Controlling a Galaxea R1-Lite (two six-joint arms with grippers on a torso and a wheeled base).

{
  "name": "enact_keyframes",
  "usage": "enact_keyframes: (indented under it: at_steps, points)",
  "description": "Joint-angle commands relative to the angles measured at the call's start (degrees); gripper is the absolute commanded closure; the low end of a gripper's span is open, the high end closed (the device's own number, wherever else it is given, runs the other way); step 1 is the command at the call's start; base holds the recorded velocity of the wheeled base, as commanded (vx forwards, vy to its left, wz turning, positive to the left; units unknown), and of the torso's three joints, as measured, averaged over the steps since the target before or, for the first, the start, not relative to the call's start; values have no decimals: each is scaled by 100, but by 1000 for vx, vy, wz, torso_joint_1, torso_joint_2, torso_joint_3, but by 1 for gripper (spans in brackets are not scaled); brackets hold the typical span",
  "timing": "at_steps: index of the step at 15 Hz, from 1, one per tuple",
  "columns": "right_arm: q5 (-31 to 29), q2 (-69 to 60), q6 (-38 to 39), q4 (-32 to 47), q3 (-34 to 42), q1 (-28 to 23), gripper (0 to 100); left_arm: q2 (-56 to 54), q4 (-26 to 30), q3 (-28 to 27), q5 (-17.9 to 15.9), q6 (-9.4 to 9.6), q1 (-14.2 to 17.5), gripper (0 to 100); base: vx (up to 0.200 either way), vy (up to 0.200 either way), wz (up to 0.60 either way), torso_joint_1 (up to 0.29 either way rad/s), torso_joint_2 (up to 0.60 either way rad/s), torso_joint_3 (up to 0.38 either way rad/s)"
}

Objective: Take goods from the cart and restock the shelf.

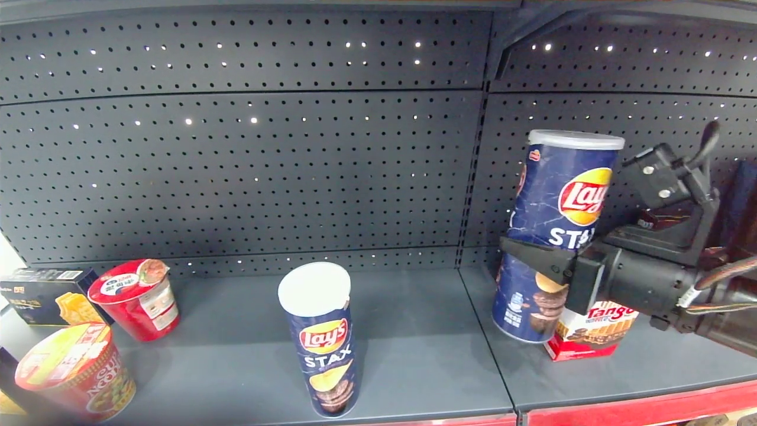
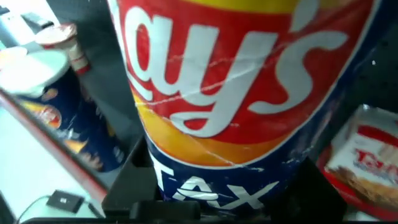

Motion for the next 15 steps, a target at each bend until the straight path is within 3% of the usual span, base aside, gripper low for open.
enact_keyframes:
  at_steps: [1,3,7,11,15]
  points:
    - [-47,1372,103,-842,-313,-28,100,-2,-1,0,2,-2,2,0,0,0,0,0,0,0]
    - [-65,1856,120,-895,-682,-28,100,-2,-1,0,2,-2,2,0,0,0,0,0,0,0]
    - [-706,2796,85,-886,-1649,51,100,-2,-1,0,2,-2,2,0,0,0,0,0,0,0]
    - [-1163,3649,85,-719,-2862,429,100,-2,-1,0,2,-2,2,0,0,0,0,0,0,0]
    - [-1199,4000,76,-745,-3143,666,100,-2,-1,0,2,-2,2,0,0,0,0,0,0,0]
